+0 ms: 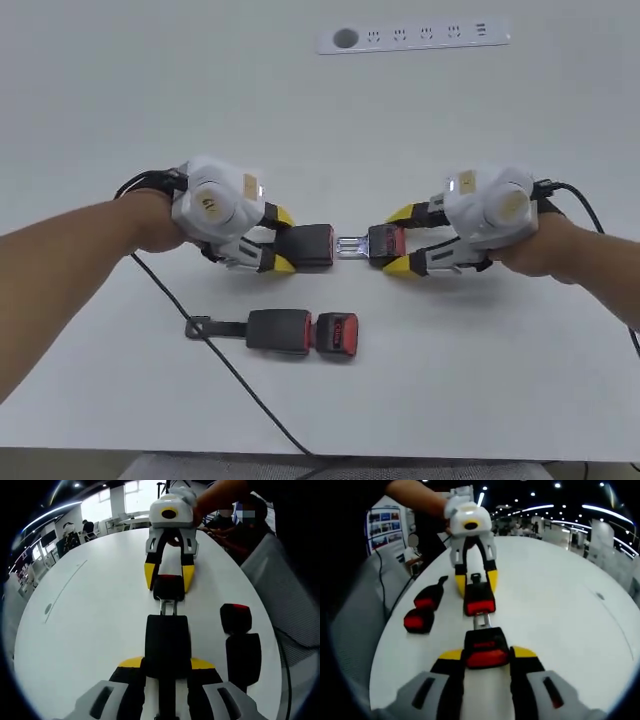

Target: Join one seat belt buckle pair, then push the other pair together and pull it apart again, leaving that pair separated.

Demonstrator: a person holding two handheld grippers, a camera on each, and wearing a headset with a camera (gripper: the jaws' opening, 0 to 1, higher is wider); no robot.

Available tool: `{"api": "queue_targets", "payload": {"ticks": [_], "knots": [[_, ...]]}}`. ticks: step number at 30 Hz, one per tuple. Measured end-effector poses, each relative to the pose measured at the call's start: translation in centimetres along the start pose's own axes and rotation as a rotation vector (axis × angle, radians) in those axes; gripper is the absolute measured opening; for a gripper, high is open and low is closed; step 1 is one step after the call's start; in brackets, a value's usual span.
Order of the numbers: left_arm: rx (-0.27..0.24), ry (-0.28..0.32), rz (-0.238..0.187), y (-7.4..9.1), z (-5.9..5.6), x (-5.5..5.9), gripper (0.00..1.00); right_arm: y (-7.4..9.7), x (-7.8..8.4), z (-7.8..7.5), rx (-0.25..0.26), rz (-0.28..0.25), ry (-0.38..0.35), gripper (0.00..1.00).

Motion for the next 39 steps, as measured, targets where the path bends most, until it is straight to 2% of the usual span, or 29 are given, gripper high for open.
{"api": "queue_targets", "payload": {"ticks": [2,7,10,12,19,27,31,33,37,39], "knots": [[0.002,-0.002,0.008,0.0,0.0,0.0,0.33,-0.1,-0.1,0.0,-0.001,0.013,0.024,0.35],[0.010,-0.023,0.035,-0.1,-0.1,-0.2,0.33,-0.1,-0.2,0.1,-0.007,0.021,0.014,0.35],[0.021,-0.038,0.047,-0.1,-0.1,-0.2,0.33,-0.7,-0.7,0.1,-0.013,0.030,0.012,0.35],[0.023,-0.040,0.052,-0.1,-0.1,-0.1,0.33,-0.9,-0.9,-0.1,-0.011,0.050,0.038,0.35],[0.025,-0.048,0.068,-0.2,0.1,0.0,0.33,-0.6,-0.9,-0.5,-0.004,0.055,-0.002,0.35],[0.033,-0.058,0.094,-0.2,0.1,-0.2,0.33,-1.1,-1.1,-0.9,-0.003,0.076,-0.005,0.35],[0.033,-0.055,0.101,-0.2,0.1,-0.1,0.33,-1.9,-1.7,-0.6,0.000,0.067,-0.016,0.34],[0.034,-0.054,0.105,-0.2,0.1,-0.2,0.33,-2.3,-2.0,-0.5,0.011,0.081,0.001,0.34],[0.036,-0.060,0.111,-0.2,0.1,-0.2,0.33,-2.2,-2.0,-0.5,0.021,0.082,-0.035,0.34],[0.038,-0.068,0.114,-0.2,0.1,-0.2,0.33,-2.5,-2.1,-0.5,0.026,0.105,-0.032,0.34]]}}
Point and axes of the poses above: the centre of the closed fingertips' face, and the gripper's own axes: y roughly backward along the fingers, z roughly to its left, x roughly out of its underside, the point moved 1 cm from there along y, roughly backward along the fingers, and after that the axes turned 8 degrees about -y, right-handed, at the moved point
